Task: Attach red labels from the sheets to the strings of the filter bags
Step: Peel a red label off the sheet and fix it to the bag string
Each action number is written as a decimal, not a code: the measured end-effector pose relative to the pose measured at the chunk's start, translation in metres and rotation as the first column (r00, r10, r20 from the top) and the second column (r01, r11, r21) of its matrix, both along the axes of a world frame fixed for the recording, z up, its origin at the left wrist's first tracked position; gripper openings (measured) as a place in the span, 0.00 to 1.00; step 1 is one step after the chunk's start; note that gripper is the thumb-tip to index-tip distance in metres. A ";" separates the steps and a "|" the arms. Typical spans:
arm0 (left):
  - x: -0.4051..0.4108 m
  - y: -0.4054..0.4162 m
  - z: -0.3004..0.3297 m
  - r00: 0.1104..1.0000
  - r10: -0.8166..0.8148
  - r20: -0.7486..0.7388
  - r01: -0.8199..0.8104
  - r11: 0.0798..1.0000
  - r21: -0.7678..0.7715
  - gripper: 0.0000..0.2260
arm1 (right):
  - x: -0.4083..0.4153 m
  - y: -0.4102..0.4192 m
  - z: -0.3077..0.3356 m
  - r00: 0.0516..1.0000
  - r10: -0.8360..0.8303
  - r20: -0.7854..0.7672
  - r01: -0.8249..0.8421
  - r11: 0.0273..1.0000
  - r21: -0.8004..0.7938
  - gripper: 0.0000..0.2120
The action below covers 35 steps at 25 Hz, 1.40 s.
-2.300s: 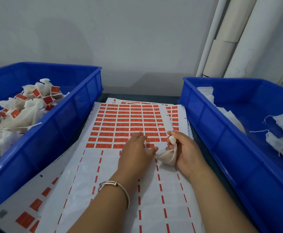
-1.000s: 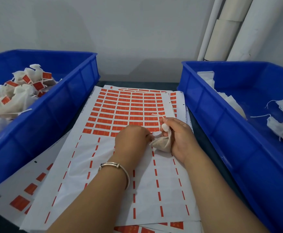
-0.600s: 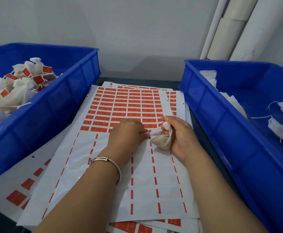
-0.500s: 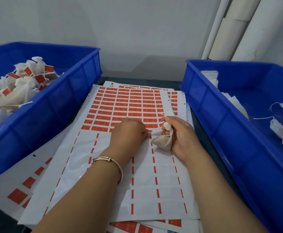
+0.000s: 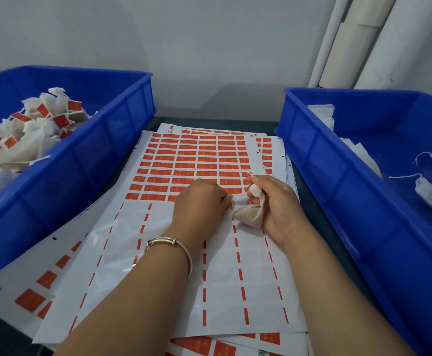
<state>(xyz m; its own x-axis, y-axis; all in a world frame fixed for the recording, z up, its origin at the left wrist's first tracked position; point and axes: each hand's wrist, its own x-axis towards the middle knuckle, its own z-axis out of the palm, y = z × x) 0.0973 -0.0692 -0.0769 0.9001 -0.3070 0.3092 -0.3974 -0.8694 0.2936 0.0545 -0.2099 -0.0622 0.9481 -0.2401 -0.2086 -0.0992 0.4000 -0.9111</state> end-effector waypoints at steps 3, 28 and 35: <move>0.002 0.001 -0.001 0.999 0.031 -0.019 -0.033 0.997 -0.072 0.11 | 0.000 0.000 0.001 1.000 0.003 0.000 -0.003 1.000 0.003 0.05; 0.001 0.000 0.007 0.989 -0.090 -0.116 0.086 0.996 -0.031 0.10 | -0.007 0.007 0.009 1.000 -0.023 0.018 0.024 0.999 -0.035 0.11; -0.002 -0.002 0.004 0.995 -0.102 -0.002 0.102 0.995 0.021 0.10 | -0.006 0.007 0.008 0.999 -0.022 0.023 0.023 0.999 -0.046 0.12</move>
<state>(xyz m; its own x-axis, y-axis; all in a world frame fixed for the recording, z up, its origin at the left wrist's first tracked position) 0.0952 -0.0712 -0.0729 0.8639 -0.4037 0.3010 -0.4841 -0.8305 0.2755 0.0482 -0.2027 -0.0541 0.9465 -0.2705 -0.1760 -0.0703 0.3596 -0.9305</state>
